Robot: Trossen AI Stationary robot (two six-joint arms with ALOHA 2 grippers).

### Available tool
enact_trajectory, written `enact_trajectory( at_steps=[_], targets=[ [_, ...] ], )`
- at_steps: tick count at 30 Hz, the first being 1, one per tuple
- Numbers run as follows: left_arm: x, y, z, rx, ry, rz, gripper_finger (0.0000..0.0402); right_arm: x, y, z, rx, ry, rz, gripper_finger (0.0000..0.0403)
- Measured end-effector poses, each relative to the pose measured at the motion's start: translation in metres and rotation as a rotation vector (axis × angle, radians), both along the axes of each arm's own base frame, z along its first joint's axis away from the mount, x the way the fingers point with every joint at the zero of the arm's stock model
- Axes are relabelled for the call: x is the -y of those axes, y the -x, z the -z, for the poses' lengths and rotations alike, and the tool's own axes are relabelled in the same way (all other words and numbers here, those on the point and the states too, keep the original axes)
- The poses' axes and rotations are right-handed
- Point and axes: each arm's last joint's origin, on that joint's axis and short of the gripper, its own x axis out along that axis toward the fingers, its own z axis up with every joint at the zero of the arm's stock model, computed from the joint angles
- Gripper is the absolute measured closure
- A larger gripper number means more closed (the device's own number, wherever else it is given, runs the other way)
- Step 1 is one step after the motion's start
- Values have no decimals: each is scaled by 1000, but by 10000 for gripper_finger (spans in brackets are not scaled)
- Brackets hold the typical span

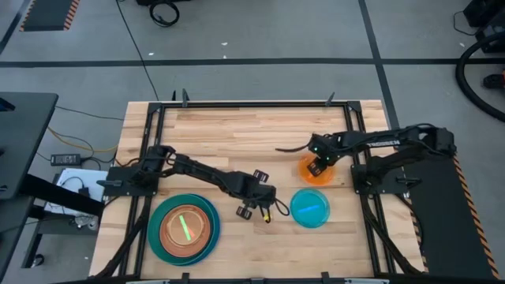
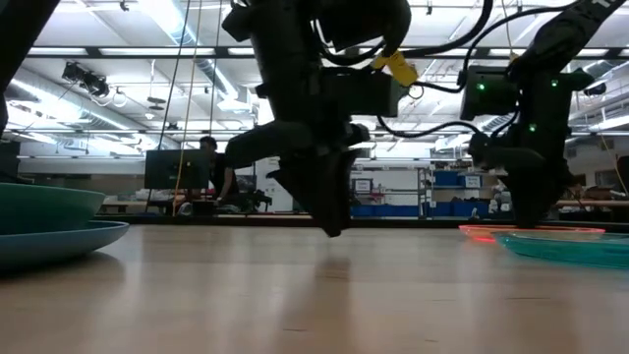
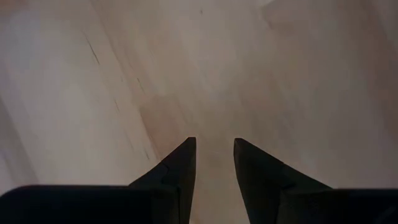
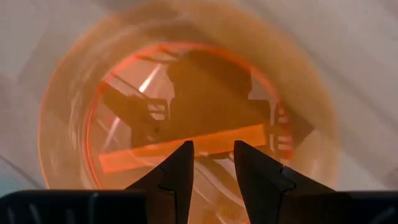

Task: Stack plastic plates
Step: Stack the orange plate on top of the light green plate

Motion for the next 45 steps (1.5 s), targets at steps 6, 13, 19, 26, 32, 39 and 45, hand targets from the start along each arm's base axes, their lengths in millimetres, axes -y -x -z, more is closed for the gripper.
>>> enact_trajectory(
  at_steps=[6,13,19,26,32,39,45],
  targets=[
    [6,2,0,7,24,-52,285,-4,-16,7,62,-1,-93,278],
    [11,1,-1,35,3,-56,285,-2,-42,-7,387,30,-216,278],
    [-1,-10,-6,140,-116,-27,285,2,-37,-16,418,36,-206,278],
    [-25,-32,-16,293,-187,144,285,0,-21,-30,398,95,-166,278],
    [-43,-49,-2,375,-224,272,285,1,-8,-48,424,259,-92,278],
    [-58,-61,17,415,-324,360,285,-1,1,-64,511,306,-55,278],
    [-74,-65,20,448,-266,410,285,-1,3,-66,523,305,-31,278]
  ],
)
